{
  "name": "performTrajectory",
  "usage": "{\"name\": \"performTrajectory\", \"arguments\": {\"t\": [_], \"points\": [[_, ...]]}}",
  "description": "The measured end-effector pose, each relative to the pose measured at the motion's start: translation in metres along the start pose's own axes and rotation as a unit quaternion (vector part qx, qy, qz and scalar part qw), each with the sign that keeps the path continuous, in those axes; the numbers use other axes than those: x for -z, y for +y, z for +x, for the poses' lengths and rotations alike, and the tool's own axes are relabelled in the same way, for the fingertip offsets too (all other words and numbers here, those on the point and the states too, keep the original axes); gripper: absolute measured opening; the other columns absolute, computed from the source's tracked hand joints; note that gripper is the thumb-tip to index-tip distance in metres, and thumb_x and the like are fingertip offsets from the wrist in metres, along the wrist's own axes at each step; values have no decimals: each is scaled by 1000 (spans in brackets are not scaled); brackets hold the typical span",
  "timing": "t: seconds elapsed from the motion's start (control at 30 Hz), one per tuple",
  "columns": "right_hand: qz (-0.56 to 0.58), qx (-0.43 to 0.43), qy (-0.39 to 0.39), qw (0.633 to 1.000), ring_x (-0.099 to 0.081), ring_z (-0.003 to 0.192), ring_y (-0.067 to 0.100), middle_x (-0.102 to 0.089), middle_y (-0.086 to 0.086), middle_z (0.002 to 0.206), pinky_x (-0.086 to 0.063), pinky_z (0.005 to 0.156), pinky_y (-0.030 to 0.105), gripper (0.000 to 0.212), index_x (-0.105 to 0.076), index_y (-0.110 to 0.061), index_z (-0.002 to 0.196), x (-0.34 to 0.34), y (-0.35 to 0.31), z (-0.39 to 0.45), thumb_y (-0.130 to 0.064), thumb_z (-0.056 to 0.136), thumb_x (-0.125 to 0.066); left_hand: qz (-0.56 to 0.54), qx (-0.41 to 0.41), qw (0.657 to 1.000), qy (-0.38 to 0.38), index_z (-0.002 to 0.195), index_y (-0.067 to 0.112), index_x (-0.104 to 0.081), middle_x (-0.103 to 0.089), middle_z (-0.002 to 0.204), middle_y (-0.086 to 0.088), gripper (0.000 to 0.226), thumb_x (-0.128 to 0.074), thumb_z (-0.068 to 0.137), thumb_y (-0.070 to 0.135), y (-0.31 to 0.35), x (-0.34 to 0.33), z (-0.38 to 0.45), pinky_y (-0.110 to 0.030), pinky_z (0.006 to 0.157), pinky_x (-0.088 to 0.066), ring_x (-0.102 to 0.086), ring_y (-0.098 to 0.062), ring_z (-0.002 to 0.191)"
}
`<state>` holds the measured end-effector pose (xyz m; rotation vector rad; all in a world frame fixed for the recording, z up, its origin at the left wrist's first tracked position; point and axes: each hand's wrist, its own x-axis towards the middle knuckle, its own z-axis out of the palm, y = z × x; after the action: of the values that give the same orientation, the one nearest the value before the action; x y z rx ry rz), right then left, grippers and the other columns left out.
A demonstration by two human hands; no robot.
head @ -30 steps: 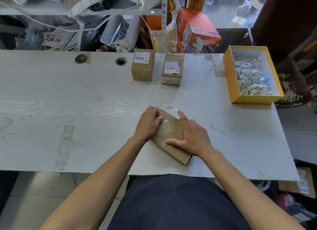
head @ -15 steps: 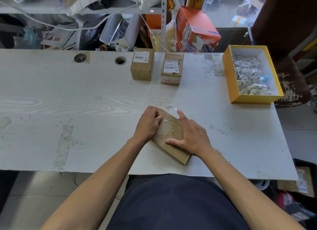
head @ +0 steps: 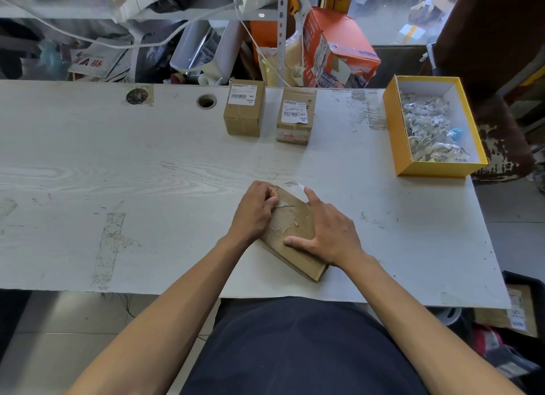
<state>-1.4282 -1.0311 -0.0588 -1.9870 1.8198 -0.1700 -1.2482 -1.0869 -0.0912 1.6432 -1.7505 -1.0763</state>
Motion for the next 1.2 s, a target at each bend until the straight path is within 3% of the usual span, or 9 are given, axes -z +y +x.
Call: {"name": "performTrajectory", "arguments": {"t": [0.1,0.27,0.4,0.6,0.73,0.83,0.93,1.1,1.2], "points": [[-4,1,-4,1000,-54,113,20,-56,-1,129,-44,85,34,113,-7,-27,155,0,1,0,-77,69,-62,-3,2,1000,1,81,18,-53,-58,108,2,15,-54,94,11,-1,0,1,-9,77,-37,-53,-10,97],[-1,0,-5,1000,-53,115,20,-56,-2,129,-44,87,34,112,-7,-29,155,0,0,1,-77,70,-63,-51,36,998,13,80,23,-53,-59,101,3,20,-55,95,11,2,0,2,-11,75,-38,-54,-5,91],[8,0,-6,1000,-53,114,20,-56,-2,128,-45,86,35,112,-8,-30,154,0,2,0,-76,69,-64,-65,52,997,-1,86,18,-56,-60,101,5,11,-56,96,12,2,2,4,-13,72,-39,-57,-6,92],[7,13,-22,1000,-55,107,22,-58,1,120,-46,84,36,117,-3,-30,155,2,4,4,-75,68,-66,-81,50,994,-57,82,18,-62,-62,121,4,13,-59,94,14,10,14,12,-29,93,-43,-58,-12,110],[2,25,-57,998,-57,100,23,-60,5,116,-48,86,37,123,5,-35,153,4,8,9,-81,63,-65,-113,35,990,-82,90,14,-62,-61,127,5,4,-62,94,15,16,17,17,-19,87,-42,-58,-5,108],[10,41,-59,997,-57,104,27,-60,7,124,-47,91,39,129,11,-34,151,7,9,13,-80,60,-68,-109,23,986,-121,102,10,-56,-62,124,8,22,-71,88,16,15,18,15,-15,83,-46,-58,-4,109],[9,46,-39,998,-56,110,26,-56,4,133,-42,96,38,136,13,-31,152,8,10,14,-80,57,-70,-69,2,987,-142,108,22,-50,-63,117,9,43,-79,76,22,7,18,6,-25,86,-51,-60,-9,105],[-1,-16,57,998,-53,111,26,-54,9,128,-41,95,41,140,6,-30,152,10,17,19,-84,48,-71,-65,13,996,-55,112,27,-41,-55,110,4,50,-79,78,28,-7,23,-6,-26,74,-49,-56,-11,95],[-39,-35,127,991,-48,110,28,-46,12,130,-45,90,41,137,2,-26,153,11,16,25,-79,51,-73,-90,12,995,-26,117,31,-35,-58,110,-1,55,-77,82,26,-16,29,-8,-31,83,-52,-60,-15,98]]}}
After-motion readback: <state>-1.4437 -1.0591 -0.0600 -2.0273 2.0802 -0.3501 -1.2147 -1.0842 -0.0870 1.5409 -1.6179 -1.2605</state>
